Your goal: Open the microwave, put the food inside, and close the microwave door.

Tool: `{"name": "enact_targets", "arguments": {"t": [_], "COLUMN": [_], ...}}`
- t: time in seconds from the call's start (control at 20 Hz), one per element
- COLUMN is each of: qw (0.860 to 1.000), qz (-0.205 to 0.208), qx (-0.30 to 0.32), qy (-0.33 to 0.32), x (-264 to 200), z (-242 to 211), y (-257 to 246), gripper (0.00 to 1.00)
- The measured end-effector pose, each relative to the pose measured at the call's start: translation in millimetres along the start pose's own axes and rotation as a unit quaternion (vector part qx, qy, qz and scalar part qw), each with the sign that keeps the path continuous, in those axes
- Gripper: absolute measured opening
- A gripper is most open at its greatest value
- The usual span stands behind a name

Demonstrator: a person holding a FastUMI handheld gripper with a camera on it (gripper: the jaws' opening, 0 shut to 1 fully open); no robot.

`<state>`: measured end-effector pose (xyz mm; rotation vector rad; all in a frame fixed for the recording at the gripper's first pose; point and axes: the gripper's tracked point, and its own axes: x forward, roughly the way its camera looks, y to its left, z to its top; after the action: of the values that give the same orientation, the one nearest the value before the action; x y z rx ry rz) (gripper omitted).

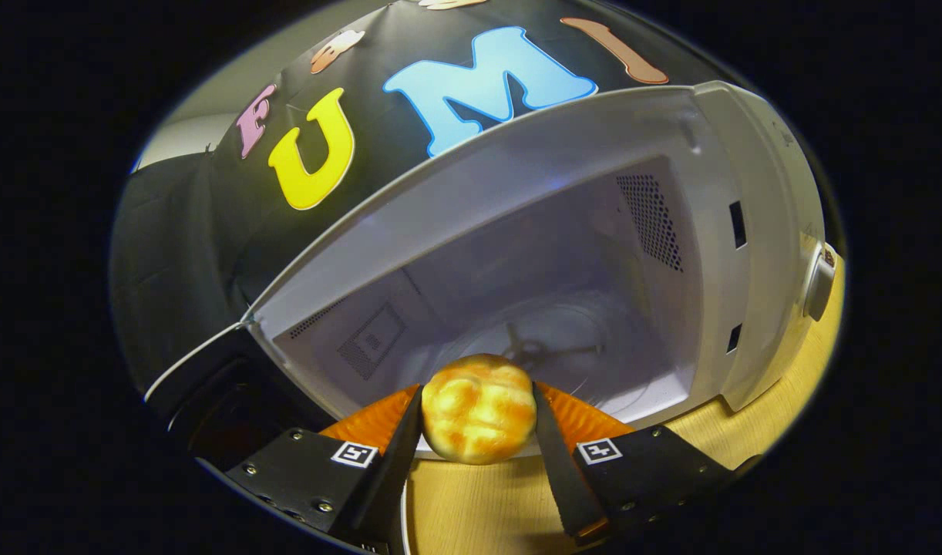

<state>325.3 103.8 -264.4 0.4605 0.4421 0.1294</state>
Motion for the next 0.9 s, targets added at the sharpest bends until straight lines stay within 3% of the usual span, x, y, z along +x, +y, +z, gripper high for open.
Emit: {"name": "enact_targets", "arguments": {"t": [0.25, 0.4, 0.5, 0.6, 0.9], "qw": [0.999, 0.999, 0.998, 0.998, 0.995], "qz": [-0.03, -0.036, -0.035, -0.03, 0.009], "qx": [-0.021, -0.031, -0.045, -0.062, -0.097], "qy": [-0.009, -0.006, -0.009, -0.011, -0.033], "x": [21.8, 25.6, 21.6, 11.3, -63.3], "z": [-1.7, -6.6, -4.5, 0.2, 20.9], "y": [-12.2, -13.5, -11.8, -7.1, 24.5], "gripper": [0.81, 0.9, 0.91, 0.98, 0.98]}}
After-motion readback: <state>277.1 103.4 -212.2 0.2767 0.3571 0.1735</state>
